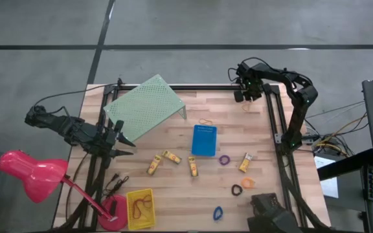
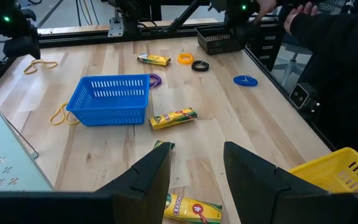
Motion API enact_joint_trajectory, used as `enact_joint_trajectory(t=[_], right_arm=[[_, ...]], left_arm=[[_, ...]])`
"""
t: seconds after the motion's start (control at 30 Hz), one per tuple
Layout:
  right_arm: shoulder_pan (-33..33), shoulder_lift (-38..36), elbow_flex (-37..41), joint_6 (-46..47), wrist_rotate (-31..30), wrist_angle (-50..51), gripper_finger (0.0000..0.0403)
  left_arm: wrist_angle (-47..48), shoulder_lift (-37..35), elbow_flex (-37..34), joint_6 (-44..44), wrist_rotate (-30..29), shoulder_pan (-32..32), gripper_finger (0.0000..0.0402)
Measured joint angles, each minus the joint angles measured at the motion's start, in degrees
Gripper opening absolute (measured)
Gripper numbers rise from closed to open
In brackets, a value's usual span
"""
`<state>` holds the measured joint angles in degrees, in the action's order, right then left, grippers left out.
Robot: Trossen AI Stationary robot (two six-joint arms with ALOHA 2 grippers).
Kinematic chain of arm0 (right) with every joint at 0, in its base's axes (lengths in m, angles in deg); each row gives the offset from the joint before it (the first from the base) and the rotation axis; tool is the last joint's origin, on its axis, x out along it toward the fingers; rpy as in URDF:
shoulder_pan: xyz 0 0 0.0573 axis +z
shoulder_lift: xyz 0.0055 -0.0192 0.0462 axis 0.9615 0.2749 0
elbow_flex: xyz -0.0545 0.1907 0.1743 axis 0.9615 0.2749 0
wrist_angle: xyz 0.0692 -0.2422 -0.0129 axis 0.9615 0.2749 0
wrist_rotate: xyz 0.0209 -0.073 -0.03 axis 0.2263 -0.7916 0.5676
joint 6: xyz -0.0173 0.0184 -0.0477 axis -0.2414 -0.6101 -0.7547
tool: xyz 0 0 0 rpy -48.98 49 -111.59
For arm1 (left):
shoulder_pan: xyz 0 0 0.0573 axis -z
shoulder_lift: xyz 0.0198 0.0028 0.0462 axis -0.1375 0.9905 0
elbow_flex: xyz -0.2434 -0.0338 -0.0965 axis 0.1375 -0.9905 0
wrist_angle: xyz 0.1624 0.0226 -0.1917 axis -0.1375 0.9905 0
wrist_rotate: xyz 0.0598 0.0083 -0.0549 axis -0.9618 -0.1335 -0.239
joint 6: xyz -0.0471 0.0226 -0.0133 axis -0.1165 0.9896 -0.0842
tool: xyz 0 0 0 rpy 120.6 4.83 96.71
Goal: Pick & Place Office Desk Supplies
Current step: Put the yellow rubber band into the yellow basket
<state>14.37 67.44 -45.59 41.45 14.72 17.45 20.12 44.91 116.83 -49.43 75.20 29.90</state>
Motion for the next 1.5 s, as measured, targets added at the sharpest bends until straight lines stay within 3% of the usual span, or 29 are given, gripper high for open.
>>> enact_joint_trajectory(t=[0.23,1.03,1.27,1.5], right_arm=[[0.0,0.0,0.5,0.1,4.9,-2.7,0.0059],[0.0,-0.4,2.9,2.5,4.6,-3.3,0.0057],[0.2,-0.4,2.9,1.8,4.8,-3.5,0.0014],[0.2,-0.4,2.9,0.7,4.8,-4.1,0.0008]], left_arm=[[0.0,0.0,0.0,0.0,0.0,0.0,0.0154],[0.0,0.0,0.0,-0.1,0.0,0.0,0.0154],[0.0,0.0,0.0,-0.1,0.0,0.0,0.0154],[0.0,0.0,0.0,0.0,0.0,0.0,0.0154]])
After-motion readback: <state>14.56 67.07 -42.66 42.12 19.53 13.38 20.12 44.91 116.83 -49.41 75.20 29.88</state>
